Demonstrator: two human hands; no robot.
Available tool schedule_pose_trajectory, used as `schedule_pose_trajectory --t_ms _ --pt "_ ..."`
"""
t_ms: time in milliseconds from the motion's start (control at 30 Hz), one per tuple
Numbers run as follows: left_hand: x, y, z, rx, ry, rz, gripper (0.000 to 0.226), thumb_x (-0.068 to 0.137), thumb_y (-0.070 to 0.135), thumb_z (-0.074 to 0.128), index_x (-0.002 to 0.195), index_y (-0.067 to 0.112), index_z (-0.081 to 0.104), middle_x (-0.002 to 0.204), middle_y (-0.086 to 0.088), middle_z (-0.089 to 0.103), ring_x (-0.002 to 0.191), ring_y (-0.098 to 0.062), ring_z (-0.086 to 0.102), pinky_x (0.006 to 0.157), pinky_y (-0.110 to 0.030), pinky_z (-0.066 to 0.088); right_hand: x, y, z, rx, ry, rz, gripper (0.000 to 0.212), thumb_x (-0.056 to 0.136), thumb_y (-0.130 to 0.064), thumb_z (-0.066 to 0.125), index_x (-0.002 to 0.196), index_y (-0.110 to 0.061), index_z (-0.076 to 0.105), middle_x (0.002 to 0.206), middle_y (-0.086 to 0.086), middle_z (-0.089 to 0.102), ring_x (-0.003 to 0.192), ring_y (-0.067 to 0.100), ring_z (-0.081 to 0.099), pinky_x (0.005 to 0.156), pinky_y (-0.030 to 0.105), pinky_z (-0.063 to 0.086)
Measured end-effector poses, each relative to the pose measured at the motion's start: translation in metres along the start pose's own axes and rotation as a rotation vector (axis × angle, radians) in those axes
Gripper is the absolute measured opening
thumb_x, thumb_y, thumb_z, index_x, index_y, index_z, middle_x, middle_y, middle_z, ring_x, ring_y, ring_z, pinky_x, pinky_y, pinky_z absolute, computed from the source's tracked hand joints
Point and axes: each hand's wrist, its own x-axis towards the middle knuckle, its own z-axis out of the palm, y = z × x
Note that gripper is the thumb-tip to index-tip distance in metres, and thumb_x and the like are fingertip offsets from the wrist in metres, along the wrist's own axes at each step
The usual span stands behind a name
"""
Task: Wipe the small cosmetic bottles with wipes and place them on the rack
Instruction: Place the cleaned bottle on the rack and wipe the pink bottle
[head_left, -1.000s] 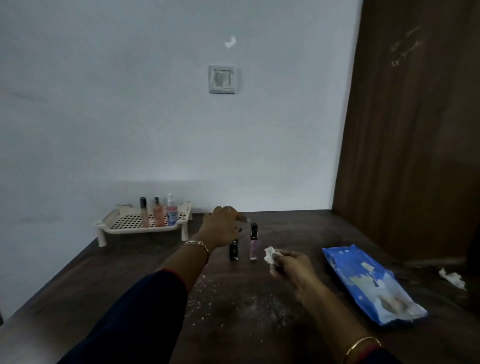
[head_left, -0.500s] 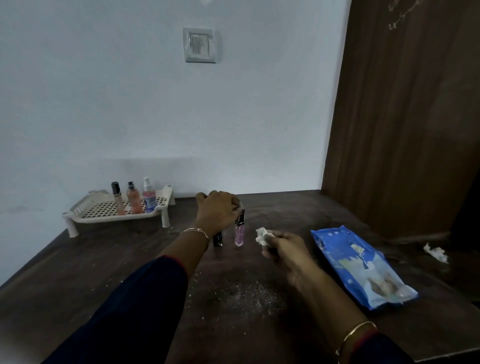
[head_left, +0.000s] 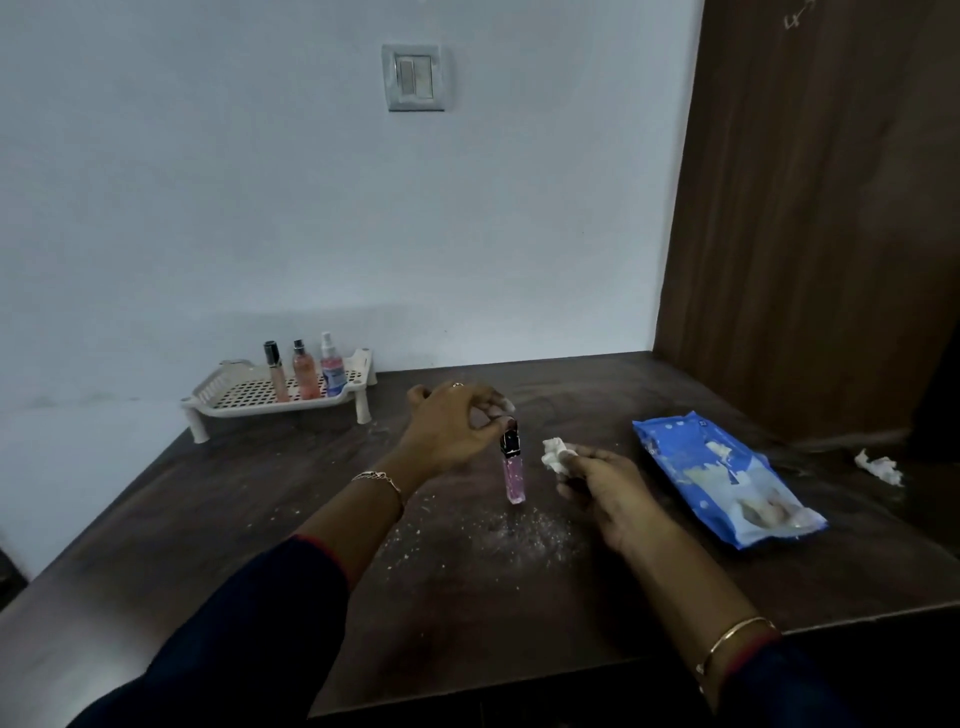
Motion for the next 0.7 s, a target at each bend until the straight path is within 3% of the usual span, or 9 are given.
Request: schedule_pose_trajectory --t_ms 167,433,600,700 --pt "-0.023 0.014 -0.013 0.01 0.013 0.038 0.013 0.082 0.042 0.062 0.09 0.034 0.069 0.081 0.024 0.059 0.09 0.0 0.046 0.088 -0.037 0.02 -0.019 0.002 0.003 -0.022 0.001 -0.038 0.008 0.087 -0.004 0.061 0.088 -0.01 0.066 0.077 0.005 0.066 0.06 0.009 0.056 0.049 0.017 0.05" --pt "-0.043 0.016 -0.015 0.052 0.024 0.026 0.019 0.083 0.047 0.061 0.085 0.031 0.071 0.088 0.022 0.061 0.096 -0.003 0.046 0.093 -0.036 0.017 -0.04 0.009 0.011 -0.146 -0.026 -0.169 0.015 0.084 -0.003 0.065 0.073 -0.013 0.069 0.063 0.0 0.069 0.057 0.011 0.056 0.055 0.021 0.048" --pt "-0.051 0.006 -0.012 0.064 0.016 0.052 0.037 0.09 0.047 0.04 0.089 0.026 0.07 0.102 0.018 0.065 0.104 -0.005 0.046 0.093 -0.033 0.016 -0.043 0.008 0.024 -0.193 -0.056 -0.297 0.006 0.083 -0.005 0.066 0.085 -0.009 0.07 0.073 0.004 0.068 0.063 0.009 0.057 0.057 0.019 0.047" --pt "-0.054 0.004 -0.012 0.022 0.006 0.062 0.042 0.088 0.04 0.031 0.094 0.028 0.07 0.106 0.022 0.061 0.107 -0.003 0.043 0.095 -0.033 0.014 -0.045 0.013 0.031 -0.224 -0.051 -0.358 0.008 0.084 -0.009 0.064 0.079 -0.004 0.07 0.075 0.015 0.068 0.07 0.016 0.059 0.071 0.038 0.055"
